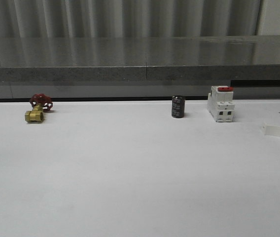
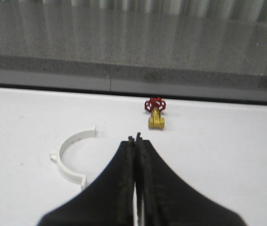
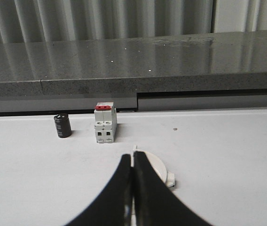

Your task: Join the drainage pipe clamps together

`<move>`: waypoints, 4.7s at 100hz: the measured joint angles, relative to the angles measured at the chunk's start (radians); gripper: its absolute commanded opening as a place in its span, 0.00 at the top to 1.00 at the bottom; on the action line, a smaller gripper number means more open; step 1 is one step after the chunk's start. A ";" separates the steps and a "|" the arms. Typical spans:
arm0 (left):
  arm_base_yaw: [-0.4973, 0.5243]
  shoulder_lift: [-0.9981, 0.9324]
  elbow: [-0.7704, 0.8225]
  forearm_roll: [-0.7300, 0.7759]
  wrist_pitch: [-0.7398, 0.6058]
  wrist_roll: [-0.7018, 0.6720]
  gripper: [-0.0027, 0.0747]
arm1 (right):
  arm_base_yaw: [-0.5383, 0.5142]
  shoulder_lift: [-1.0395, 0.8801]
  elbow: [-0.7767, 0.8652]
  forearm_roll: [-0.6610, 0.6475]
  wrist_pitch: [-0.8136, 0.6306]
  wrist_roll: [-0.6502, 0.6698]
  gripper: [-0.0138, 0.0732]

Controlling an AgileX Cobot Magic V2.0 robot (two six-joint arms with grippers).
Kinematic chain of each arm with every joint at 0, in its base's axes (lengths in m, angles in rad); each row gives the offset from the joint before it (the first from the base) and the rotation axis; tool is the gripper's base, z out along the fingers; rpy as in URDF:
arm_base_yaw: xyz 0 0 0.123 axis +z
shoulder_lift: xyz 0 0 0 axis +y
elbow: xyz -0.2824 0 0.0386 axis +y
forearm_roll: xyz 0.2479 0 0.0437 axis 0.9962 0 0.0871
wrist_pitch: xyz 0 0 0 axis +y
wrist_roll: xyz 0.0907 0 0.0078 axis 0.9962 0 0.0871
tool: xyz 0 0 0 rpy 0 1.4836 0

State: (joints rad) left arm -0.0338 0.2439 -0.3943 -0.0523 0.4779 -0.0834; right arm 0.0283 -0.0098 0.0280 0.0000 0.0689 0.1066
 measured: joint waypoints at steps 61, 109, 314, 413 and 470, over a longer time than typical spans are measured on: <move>0.000 0.307 -0.159 0.034 0.189 0.000 0.99 | 0.000 0.000 0.000 0.000 0.000 0.000 0.92; 0.000 0.307 -0.159 0.034 0.231 0.000 0.24 | 0.000 0.000 0.000 0.000 0.000 0.000 0.92; 0.270 1.698 -0.838 -0.011 0.073 0.331 0.24 | 0.000 0.000 0.000 0.000 0.000 0.000 0.92; 0.270 1.650 -0.842 -0.063 0.119 0.333 0.99 | 0.000 -0.001 0.000 0.000 0.000 0.000 0.92; -0.049 1.440 -0.775 -0.167 0.243 0.125 0.99 | 0.000 -0.001 0.000 0.000 0.000 0.000 0.92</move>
State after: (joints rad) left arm -0.0827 1.6840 -1.1691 -0.2192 0.7208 0.0412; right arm 0.0283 -0.0104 0.0280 0.0000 0.0689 0.1066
